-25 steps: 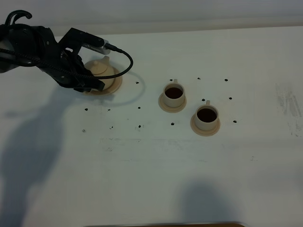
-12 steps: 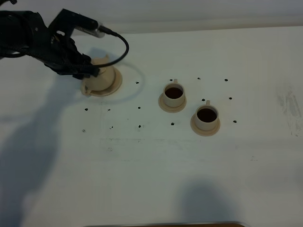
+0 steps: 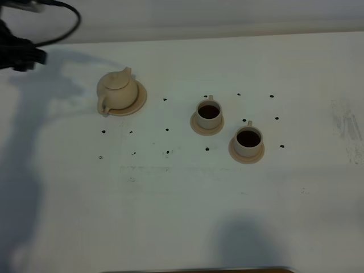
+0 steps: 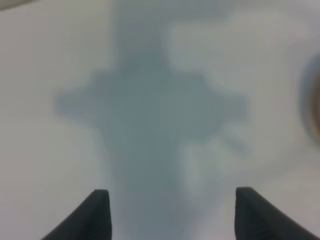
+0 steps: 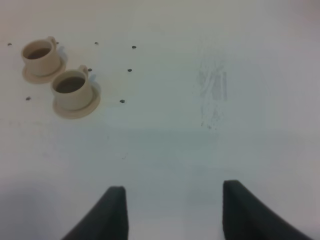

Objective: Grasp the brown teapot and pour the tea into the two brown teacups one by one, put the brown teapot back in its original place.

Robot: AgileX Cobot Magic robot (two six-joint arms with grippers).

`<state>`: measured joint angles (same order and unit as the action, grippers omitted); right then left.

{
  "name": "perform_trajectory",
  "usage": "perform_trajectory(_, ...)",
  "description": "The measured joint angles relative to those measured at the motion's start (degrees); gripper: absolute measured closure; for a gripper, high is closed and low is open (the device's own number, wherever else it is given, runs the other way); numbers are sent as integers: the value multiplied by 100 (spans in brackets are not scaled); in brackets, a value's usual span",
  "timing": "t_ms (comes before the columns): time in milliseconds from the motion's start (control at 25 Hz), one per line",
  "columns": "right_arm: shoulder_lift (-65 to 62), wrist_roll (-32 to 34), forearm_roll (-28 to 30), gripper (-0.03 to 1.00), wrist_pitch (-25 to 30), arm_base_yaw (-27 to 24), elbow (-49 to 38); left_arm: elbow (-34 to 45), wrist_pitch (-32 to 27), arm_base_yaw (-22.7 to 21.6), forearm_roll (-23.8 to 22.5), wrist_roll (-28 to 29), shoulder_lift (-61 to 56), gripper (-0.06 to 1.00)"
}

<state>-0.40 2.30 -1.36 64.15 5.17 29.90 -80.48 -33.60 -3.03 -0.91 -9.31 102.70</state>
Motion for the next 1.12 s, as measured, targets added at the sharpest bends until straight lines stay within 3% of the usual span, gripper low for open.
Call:
perform_trajectory(200,0,0,0,53,0,0,0,638,209,-652,91,31,-685,43)
perform_trajectory(520,0,0,0,53,0,0,0,1908,327,-1184,270,102,-2316,43)
perform_trajectory(840,0,0,0,53,0,0,0,3360,26,-1023,720,32,-4700,43)
perform_trajectory(1120,0,3,0,53,0,0,0,3778,-1626,-420,815,-81,-6643,43)
